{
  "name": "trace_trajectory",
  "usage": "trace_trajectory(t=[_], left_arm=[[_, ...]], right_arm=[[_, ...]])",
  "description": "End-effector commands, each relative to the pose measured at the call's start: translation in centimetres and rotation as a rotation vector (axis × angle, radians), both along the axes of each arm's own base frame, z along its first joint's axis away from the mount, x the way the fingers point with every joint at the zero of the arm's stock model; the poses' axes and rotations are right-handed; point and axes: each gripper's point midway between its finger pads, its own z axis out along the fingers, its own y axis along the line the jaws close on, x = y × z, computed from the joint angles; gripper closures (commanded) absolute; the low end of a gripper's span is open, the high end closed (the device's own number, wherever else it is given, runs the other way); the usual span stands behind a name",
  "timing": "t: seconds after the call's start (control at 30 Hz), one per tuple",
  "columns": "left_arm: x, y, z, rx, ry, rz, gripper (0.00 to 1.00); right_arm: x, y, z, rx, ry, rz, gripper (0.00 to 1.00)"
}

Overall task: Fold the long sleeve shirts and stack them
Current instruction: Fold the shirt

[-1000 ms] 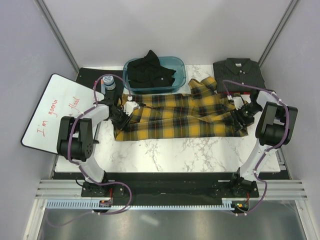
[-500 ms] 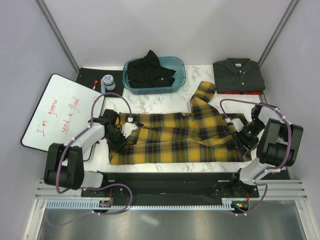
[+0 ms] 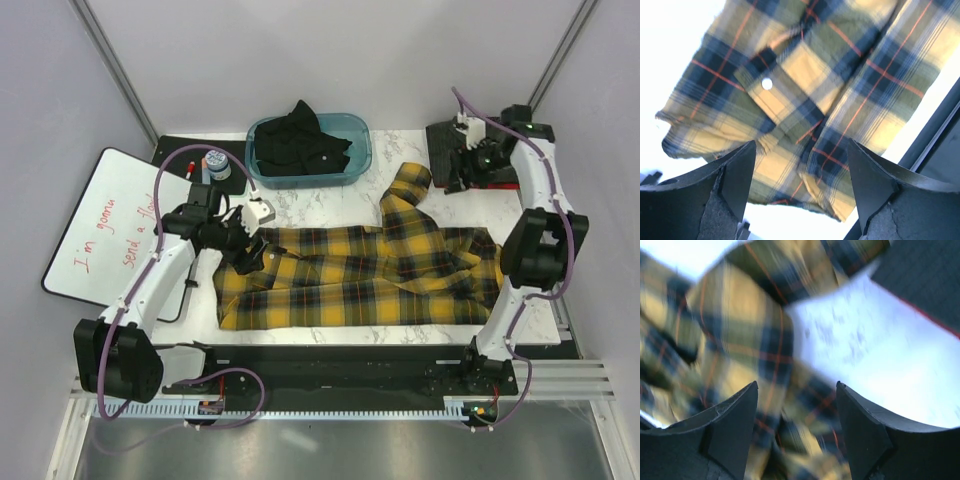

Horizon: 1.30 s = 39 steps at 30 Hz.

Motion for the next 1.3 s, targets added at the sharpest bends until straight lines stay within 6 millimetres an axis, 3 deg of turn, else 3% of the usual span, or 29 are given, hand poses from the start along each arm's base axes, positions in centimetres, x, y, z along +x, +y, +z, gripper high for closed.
trace_trajectory(t=[0.0,0.07,0.23,0.33,0.47,0.7,0.8,0.83,0.93,1.03,1.07,1.13,1.17,1.23,1.27], left_arm=[[1.4,-2.0,2.8,-0.13,-0.047,0.014,0.19],[1.4,-2.1,2.9,-0.135,-0.043,0.02,0.19],[1.1,-2.0,2.5,-0.13,-0.038,0.024,0.19],[0.8,-1.8,2.5,-0.125,-0.044,0.024,0.19],[0.6,-1.7,2.3,-0.122,-0.047,0.024,0.19],[0.6,-1.7,1.5,-0.121,-0.022,0.036,0.18],[0.9,-1.6,1.6,-0.115,-0.022,0.052,0.18],[0.9,-1.6,1.7,-0.116,-0.019,0.061,0.18],[1.2,-1.5,2.1,-0.114,-0.026,0.078,0.18],[1.6,-1.5,3.1,-0.122,-0.053,0.082,0.17],[1.8,-1.6,3.5,-0.127,-0.06,0.084,0.17],[2.4,-1.9,5.2,-0.149,-0.09,0.09,0.16],[2.9,-2.2,6.6,-0.169,-0.118,0.083,0.16],[3.3,-2.7,8.4,-0.199,-0.151,0.072,0.14],[4.1,-3.1,10.3,-0.226,-0.2,0.065,0.13]], right_arm=[[7.8,4.2,0.3,0.038,-0.143,-0.149,0.29],[9.1,5.9,-0.4,0.019,-0.163,-0.132,0.31],[12.7,6.1,-4.9,-0.087,-0.166,-0.205,0.36],[13.1,5.9,-7.3,-0.093,-0.116,-0.254,0.41],[12.9,5.6,-9.5,-0.103,-0.089,-0.3,0.39],[12.6,7.6,-13.9,-0.116,-0.017,-0.281,0.37],[12.6,8.1,-15.1,-0.126,0.002,-0.267,0.55],[12.7,8.1,-15.1,-0.126,0.0,-0.266,0.74],[13.3,8.1,-13.1,-0.124,-0.033,-0.242,1.0],[13.7,8.9,-7.7,-0.093,-0.144,-0.17,1.0],[13.6,9.1,-4.3,-0.077,-0.208,-0.155,1.0],[13.5,9.5,-0.8,-0.056,-0.293,-0.111,1.0],[12.9,9.7,2.3,-0.05,-0.353,-0.093,1.0],[12.4,10.2,5.2,-0.052,-0.43,-0.052,1.0],[11.4,10.9,7.5,-0.037,-0.475,-0.015,1.0]])
